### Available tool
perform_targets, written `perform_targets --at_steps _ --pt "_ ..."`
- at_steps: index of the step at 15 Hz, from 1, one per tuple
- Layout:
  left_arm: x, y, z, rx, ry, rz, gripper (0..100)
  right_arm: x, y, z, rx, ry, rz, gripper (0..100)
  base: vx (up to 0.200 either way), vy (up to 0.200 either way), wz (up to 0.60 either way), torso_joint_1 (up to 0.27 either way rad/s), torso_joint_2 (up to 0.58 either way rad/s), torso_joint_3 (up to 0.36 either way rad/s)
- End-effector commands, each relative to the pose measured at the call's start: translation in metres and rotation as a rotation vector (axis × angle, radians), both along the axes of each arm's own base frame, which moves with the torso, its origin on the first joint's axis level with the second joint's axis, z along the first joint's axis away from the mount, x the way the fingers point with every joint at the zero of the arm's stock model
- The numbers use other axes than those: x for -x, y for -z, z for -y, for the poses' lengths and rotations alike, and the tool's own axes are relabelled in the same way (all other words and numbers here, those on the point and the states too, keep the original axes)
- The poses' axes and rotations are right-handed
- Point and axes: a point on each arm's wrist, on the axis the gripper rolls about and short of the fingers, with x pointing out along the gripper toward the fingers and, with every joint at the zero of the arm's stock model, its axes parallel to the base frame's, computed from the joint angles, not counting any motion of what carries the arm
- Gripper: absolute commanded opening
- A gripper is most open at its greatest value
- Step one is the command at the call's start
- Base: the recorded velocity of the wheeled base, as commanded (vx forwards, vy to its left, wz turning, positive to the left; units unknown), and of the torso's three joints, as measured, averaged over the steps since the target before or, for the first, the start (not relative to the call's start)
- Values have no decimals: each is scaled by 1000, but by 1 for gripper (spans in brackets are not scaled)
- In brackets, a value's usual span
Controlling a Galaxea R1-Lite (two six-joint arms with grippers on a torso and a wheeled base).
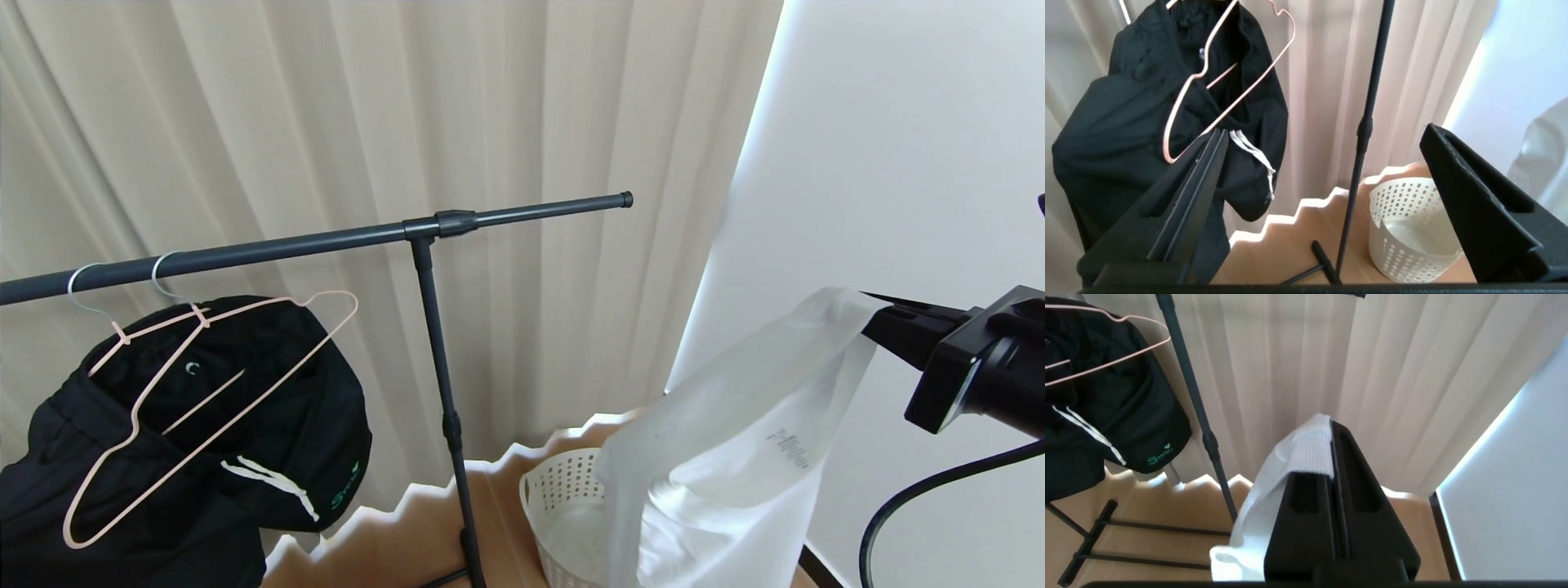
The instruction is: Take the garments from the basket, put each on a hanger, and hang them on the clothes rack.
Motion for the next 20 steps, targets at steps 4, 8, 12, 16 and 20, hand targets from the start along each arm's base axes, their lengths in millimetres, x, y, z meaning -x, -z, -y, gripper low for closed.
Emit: perform_targets --at_steps 4,8,12,16,20 --pt "0 0 0 0 -1 -1 100 0 1 0 2 -1 -3 0 0 0 0 165 -358 -258" --pt "0 0 0 0 -1 0 100 -1 2 -1 6 -1 -4 0 0 0 0 161 -348 -221" --pt "0 0 0 0 -2 -1 100 -4 8 -2 21 0 -26 0 0 0 0 62 -154 -76" --pt "0 0 0 0 -4 0 100 -4 9 -2 7 1 4 0 0 0 600 1 0 2" --pt "0 0 0 -1 -2 2 100 -3 9 -2 7 4 6 0 0 0 600 8 -1 0"
